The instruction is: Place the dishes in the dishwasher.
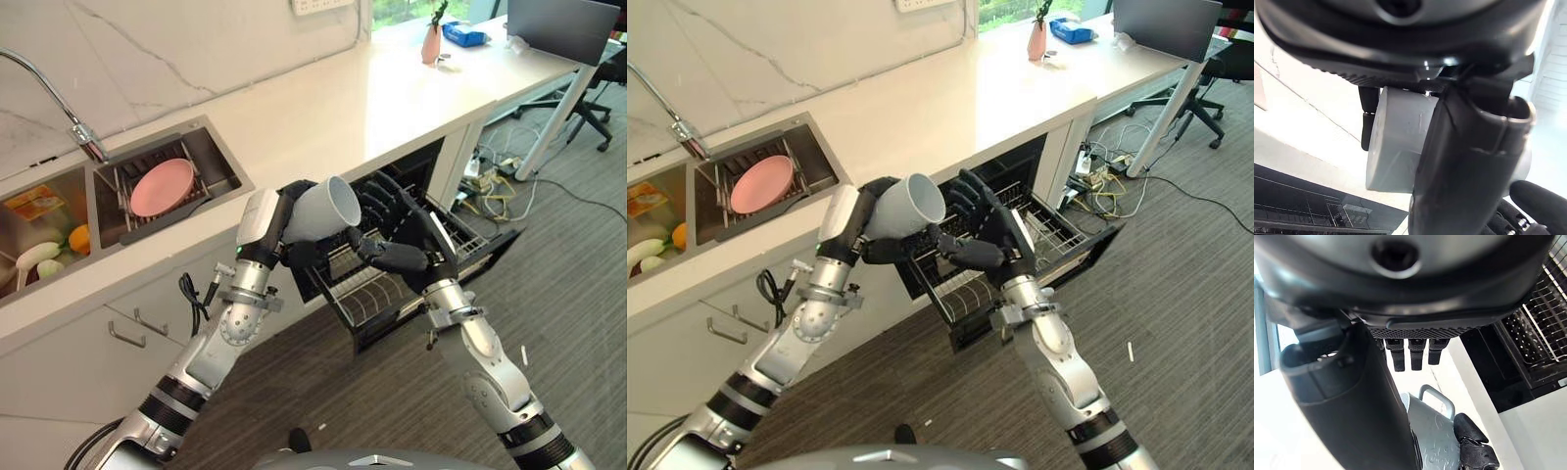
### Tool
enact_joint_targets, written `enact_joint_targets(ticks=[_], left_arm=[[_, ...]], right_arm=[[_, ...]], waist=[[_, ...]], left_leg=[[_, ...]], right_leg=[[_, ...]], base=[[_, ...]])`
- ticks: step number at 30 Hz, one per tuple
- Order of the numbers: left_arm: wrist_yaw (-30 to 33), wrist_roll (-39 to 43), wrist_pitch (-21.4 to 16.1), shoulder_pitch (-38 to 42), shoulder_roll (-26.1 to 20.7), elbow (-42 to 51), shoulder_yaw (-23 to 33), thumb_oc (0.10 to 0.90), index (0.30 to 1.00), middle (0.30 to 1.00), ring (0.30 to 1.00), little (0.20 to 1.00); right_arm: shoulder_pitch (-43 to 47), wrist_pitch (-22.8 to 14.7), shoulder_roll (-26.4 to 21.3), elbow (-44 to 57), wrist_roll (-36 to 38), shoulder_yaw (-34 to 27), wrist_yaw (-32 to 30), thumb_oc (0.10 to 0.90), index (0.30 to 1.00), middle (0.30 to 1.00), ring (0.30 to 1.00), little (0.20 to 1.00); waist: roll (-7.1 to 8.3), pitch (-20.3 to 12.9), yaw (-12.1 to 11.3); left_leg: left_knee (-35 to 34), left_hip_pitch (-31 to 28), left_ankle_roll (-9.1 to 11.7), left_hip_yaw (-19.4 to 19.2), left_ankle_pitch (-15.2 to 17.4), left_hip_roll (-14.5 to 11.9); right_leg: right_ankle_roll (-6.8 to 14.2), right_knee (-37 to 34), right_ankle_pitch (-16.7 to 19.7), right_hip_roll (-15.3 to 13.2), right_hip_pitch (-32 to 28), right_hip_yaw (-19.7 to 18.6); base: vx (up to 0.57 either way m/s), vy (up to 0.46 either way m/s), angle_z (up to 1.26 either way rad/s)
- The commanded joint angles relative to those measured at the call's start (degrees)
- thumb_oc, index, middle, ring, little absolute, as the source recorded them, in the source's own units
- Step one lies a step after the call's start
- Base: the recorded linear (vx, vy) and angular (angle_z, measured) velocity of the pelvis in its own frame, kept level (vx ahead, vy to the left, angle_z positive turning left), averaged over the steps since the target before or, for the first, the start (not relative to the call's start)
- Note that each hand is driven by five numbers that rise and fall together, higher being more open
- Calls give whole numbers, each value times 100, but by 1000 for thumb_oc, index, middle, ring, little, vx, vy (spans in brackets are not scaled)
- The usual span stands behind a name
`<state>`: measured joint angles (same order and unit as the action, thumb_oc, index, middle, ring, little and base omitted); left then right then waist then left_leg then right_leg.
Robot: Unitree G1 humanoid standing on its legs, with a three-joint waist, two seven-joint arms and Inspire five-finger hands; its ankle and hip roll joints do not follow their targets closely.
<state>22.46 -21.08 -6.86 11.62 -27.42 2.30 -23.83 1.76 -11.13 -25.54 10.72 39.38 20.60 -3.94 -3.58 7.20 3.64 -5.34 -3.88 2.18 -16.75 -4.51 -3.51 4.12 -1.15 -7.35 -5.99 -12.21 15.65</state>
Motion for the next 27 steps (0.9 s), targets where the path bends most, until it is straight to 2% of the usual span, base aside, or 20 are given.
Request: enact_joint_targets(ticks=[1,16,17,18,22,27], left_arm=[[-346,-508,-824,885,-41,386,-506,400,300,300,300,300],[-886,-91,-968,988,-142,392,-738,400,300,300,300,300],[-970,-15,-984,1071,-155,371,-791,400,300,300,300,300],[-996,5,-998,1087,-151,375,-804,400,300,300,300,300],[-1025,36,-1016,1113,-162,372,-821,400,300,300,300,300],[-930,78,-931,1063,-81,155,-757,400,300,300,300,300]], right_arm=[[1114,-264,219,679,-355,199,532,800,900,900,900,900],[1281,-102,-79,481,-391,267,916,800,900,900,900,900],[1310,-71,-94,422,-356,296,991,751,827,827,827,827],[1326,-60,-109,392,-364,319,1021,400,300,300,300,300],[1362,-57,-145,367,-457,316,1009,400,300,300,300,300],[1177,-157,83,287,-477,145,880,400,300,300,300,300]], waist=[[295,-156,104],[289,-168,89],[291,-171,94],[293,-172,92],[290,-172,86],[262,-164,102]], left_leg=[[34,-595,590,-188,154,-461],[34,-580,602,-113,125,-456],[34,-579,609,-100,119,-467],[34,-582,606,-98,121,-467],[34,-587,607,-97,121,-468],[34,-599,605,-132,124,-478]], right_leg=[[539,-319,828,-240,351,-297],[519,-266,797,-226,292,-165],[507,-288,798,-209,290,-151],[504,-290,796,-203,290,-156],[502,-290,797,-194,297,-160],[499,-288,796,-189,296,-159]], base=[[0,0,0],[-8,0,4],[0,0,0],[0,0,0],[0,0,0],[0,0,0]])
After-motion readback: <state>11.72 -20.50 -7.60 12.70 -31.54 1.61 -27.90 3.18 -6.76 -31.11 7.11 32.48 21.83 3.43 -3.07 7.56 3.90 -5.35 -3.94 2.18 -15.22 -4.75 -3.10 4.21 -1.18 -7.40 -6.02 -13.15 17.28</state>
